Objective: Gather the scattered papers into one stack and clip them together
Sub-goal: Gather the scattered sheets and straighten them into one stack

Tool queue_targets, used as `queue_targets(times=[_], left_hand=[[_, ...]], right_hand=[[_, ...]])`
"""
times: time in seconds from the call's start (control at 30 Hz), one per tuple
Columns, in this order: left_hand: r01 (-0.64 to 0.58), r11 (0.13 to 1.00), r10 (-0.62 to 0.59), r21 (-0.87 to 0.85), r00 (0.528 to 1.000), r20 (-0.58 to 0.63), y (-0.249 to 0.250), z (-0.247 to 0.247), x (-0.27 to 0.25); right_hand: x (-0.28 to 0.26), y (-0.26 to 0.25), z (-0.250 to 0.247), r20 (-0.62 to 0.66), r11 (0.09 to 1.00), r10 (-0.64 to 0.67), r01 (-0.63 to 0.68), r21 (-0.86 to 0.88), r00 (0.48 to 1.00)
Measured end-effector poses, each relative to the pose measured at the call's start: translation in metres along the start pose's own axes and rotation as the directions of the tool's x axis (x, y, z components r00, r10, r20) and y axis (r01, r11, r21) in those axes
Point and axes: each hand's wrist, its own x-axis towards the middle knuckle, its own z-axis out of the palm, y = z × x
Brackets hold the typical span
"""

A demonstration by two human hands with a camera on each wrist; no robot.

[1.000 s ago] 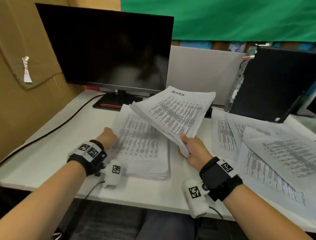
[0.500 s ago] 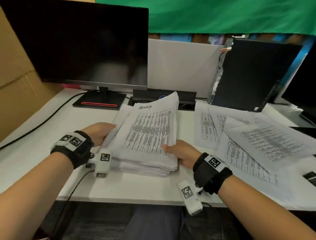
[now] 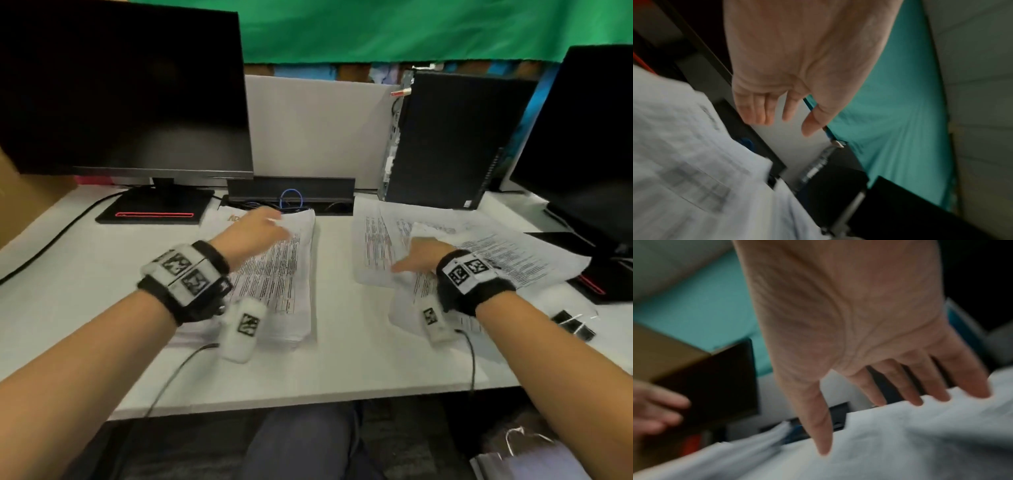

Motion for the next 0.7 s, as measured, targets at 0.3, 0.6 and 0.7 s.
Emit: queue_targets(times=[0.3,0.6,0.7], left_hand=[[0.187,0.977,-0.204,0.102,0.958,0.201,0.046,0.143,0.051],[0.202,0.975,-0.215,0.090,0.961,0.174,0.043,0.182,0.072],[0.167,0.973,-0.178,0.160,0.982,0.060,0.039,0.170,0.074]], right_hand=[[0.018,0.060,0.012,0.017,0.978,0.148,-0.144,-0.148,0.989],[0.017,0.060,0.016,-0.192,0.987,0.004,-0.035,-0.160,0.981],[0.008,0.069,0.004,-0.264,0.987,-0.114,0.080,-0.138,0.958]])
